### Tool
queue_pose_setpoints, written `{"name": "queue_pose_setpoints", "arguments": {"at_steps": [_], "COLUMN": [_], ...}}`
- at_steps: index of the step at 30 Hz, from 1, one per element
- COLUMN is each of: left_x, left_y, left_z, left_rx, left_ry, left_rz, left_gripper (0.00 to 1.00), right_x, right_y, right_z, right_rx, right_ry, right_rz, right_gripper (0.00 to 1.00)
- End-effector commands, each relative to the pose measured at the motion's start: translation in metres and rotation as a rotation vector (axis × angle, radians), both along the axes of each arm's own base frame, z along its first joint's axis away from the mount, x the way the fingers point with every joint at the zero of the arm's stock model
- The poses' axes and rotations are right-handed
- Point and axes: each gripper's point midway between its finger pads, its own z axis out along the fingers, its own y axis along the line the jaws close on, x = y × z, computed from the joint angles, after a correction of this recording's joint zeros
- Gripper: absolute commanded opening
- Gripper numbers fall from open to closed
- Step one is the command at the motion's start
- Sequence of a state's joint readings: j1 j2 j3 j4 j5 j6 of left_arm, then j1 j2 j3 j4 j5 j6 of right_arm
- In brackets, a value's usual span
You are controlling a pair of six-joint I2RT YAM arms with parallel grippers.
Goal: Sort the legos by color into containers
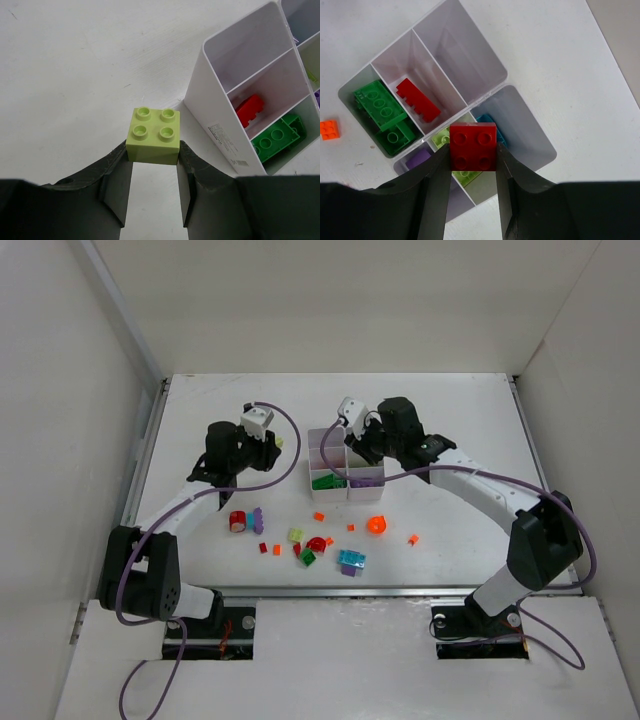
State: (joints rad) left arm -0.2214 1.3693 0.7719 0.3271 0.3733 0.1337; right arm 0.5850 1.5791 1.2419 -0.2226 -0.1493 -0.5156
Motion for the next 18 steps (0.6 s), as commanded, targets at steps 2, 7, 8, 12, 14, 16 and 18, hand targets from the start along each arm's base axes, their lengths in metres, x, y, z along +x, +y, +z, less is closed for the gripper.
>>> {"name": "queue_pose_setpoints", "arguments": {"at_steps": [2,7,8,12,14,16,18], "left_x": [-0.003,-0.004,-0.004,-0.005,-0.005,-0.005,-0.005], "left_y": [-0.002,-0.006,-0.006,-0.009,-0.009,-0.009,-0.009], "left_z": [0.017,0.017,0.017,0.017,0.017,0.017,0.017], "left_rx": [-0.008,-0.008,-0.008,-0.009,-0.009,-0.009,-0.009], "left_ry": [-0.057,-0.057,-0.057,-0.056,-0.056,-0.056,-0.056], "left_rz": [-0.015,-0.024,-0.024,-0.034,-0.034,-0.034,-0.034], "left_gripper": [0.00,0.00,0.00,0.00,0.00,0.00,0.00], "right_x": [0.000,0.000,0.000,0.000,-0.003,-0.004,-0.004], "right_y": [0.004,0.005,0.005,0.005,0.011,0.016,0.024], "right_z": [0.024,0.024,0.024,0.024,0.019,0.020,0.016], "right_rx": [0.048,0.054,0.054,0.054,0.054,0.066,0.056], "right_ry": [-0.061,-0.055,-0.055,-0.055,-0.042,-0.035,-0.034], "right_rz": [-0.008,-0.013,-0.013,-0.013,0.008,0.033,0.062], "right_gripper": [0.00,0.00,0.00,0.00,0.00,0.00,0.00]}}
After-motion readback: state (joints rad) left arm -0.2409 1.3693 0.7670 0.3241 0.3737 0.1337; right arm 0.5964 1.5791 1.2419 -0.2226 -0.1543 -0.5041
